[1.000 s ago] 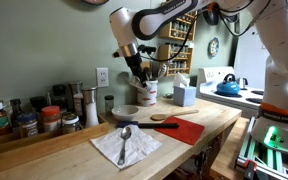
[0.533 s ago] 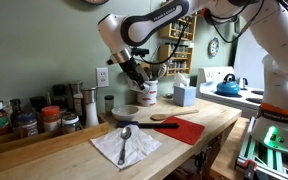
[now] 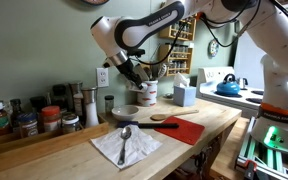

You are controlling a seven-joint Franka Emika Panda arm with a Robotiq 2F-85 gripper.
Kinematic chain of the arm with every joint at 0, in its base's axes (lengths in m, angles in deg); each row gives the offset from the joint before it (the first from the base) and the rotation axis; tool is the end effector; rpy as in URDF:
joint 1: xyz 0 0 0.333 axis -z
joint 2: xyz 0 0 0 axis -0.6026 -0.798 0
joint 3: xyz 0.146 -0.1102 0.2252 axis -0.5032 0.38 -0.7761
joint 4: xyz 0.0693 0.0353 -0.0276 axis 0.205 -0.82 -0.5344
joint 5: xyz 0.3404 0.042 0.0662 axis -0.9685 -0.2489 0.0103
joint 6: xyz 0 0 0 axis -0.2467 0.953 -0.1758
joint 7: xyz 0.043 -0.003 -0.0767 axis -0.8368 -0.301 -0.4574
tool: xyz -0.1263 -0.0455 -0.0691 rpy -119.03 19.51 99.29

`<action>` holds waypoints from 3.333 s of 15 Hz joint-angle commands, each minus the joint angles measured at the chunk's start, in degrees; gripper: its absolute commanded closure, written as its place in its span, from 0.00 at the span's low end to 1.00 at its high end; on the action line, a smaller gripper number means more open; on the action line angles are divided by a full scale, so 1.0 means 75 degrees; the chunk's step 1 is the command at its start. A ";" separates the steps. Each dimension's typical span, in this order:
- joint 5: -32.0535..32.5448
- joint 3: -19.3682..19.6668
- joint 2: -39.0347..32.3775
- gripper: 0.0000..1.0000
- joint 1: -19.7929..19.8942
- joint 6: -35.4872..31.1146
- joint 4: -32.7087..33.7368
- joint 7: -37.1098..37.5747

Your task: Use the bottle to push the bowl to the left then put some contents of the bottle in the bowl

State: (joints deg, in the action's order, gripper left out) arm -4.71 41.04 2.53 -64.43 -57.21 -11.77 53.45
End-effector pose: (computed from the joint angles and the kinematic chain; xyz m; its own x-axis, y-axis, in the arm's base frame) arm 0.5089 0.3228 0.2951 0.2427 0.7595 -0.6036 0.9699 -0.1794 0.1643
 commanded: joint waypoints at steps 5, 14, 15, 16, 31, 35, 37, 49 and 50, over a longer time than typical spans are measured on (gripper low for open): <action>0.0120 0.0098 -0.0229 0.69 -0.0232 0.0409 0.0396 -0.0180; 0.0869 0.0262 -0.0989 0.69 -0.0888 0.2284 0.1586 -0.0683; 0.0975 0.0273 -0.1090 0.69 -0.0954 0.2462 0.1737 -0.0783; 0.1075 0.0289 -0.1188 0.69 -0.1014 0.2613 0.1883 -0.0862; 0.2245 0.0899 -0.2814 0.69 -0.1845 0.3973 0.4137 -0.2230; 0.2452 0.1088 -0.3110 0.69 -0.1978 0.4192 0.4540 -0.2496; 0.2347 0.0983 -0.3128 0.69 -0.1935 0.3927 0.4682 -0.2633; 0.3045 0.1628 -0.3899 0.69 -0.2471 0.4682 0.5578 -0.3577; 0.3067 0.1696 -0.3972 0.69 -0.2479 0.4694 0.5687 -0.3517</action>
State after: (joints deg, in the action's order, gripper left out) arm 16.16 51.94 -24.09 -81.69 -23.66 26.07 29.03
